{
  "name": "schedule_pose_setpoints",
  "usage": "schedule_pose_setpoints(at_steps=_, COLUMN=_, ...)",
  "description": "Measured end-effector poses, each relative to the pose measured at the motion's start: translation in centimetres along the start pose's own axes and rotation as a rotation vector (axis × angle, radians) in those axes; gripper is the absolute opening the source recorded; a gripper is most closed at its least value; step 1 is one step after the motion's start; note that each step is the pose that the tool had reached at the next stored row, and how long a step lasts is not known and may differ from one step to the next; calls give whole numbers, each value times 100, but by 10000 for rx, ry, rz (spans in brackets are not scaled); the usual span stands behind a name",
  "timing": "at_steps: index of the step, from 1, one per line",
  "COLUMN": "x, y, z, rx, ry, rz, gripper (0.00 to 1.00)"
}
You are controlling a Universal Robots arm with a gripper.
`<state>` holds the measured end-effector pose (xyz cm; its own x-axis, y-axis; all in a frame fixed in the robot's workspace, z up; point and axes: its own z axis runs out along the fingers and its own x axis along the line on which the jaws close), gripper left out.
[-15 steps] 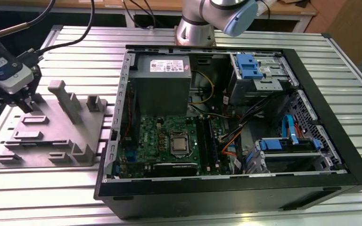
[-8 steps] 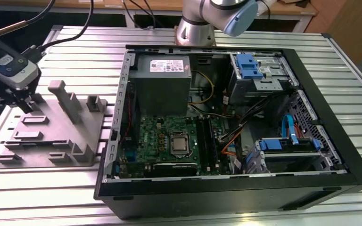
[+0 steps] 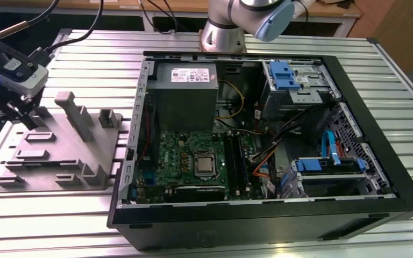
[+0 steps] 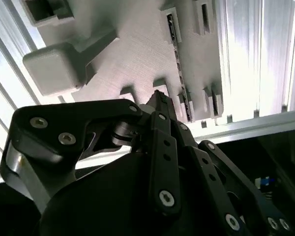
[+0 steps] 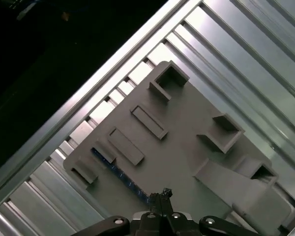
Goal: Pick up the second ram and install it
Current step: 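Pick up the second ram and move it above second insertion slot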
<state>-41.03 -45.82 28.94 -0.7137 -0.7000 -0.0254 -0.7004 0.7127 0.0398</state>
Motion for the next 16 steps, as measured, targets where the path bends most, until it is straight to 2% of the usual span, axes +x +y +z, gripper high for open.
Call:
schedule_pose_setpoints(at_steps=13, x=0, y=0, z=25, rx=-33, ry=120, rz=-2367, gripper=10)
schedule_pose_setpoints(at_steps=14, x=1, y=-1, z=26, rx=-29, ry=138, rz=-2531, gripper=10)
schedule_pose_setpoints(at_steps=15, x=1, y=-1, z=26, rx=-6, ry=185, rz=-2659, gripper=10)
schedule_pose_setpoints(at_steps=16, x=1, y=0, z=26, rx=40, ry=265, rz=-2763, gripper=10)
